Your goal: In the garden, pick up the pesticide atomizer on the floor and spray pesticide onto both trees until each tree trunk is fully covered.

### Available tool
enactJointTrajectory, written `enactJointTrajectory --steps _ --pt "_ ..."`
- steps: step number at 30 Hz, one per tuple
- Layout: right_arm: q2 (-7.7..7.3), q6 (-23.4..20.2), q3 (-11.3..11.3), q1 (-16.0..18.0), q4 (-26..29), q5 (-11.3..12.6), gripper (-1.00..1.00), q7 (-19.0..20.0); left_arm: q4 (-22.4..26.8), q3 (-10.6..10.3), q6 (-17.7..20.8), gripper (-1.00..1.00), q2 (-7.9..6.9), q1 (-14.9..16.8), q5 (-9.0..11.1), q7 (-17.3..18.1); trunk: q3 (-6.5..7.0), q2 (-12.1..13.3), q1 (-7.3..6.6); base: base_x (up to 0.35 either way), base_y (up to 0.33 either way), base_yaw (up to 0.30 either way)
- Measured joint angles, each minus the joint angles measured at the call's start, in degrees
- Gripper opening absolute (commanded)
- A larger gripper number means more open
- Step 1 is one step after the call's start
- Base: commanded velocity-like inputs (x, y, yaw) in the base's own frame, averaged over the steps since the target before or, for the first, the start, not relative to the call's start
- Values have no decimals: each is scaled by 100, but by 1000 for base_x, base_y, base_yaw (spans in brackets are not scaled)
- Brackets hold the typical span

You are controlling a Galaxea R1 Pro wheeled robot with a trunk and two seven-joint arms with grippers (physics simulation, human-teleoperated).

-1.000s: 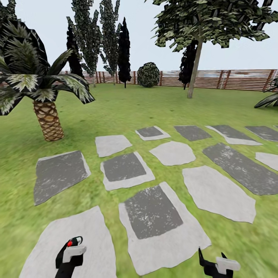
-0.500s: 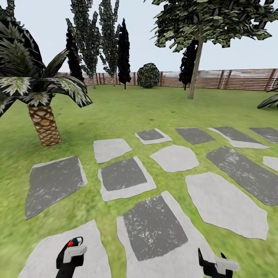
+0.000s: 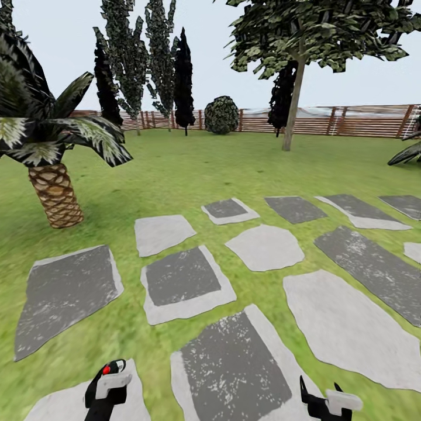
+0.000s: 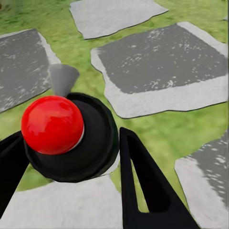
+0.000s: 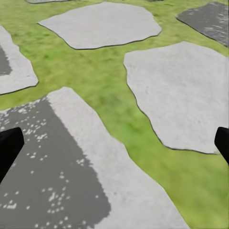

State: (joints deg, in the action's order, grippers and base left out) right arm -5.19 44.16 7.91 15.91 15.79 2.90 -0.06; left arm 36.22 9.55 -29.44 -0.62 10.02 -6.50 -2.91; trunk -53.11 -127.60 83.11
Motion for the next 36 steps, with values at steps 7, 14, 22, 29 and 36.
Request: enactJointTrajectory --steps 7,14,22,29,36 --pt "0 -3 0 0 -6 0 100 20 7 3 -8 -100 0 0 15 0 35 0 0 339 0 -206" --pt "7 -4 -8 0 -6 -8 100 32 72 9 -1 -100 -4 0 17 -5 59 0 0 339 0 -269" --pt "9 -4 -9 0 -6 -9 100 33 71 11 0 -100 0 0 17 -1 82 0 0 339 0 -276" --pt "9 -2 -8 0 -36 -9 100 33 70 11 0 -100 0 0 17 2 95 0 0 339 0 -245" --pt "9 -3 -9 0 -41 -9 100 33 70 12 0 -100 0 0 17 2 96 0 0 339 0 -27"
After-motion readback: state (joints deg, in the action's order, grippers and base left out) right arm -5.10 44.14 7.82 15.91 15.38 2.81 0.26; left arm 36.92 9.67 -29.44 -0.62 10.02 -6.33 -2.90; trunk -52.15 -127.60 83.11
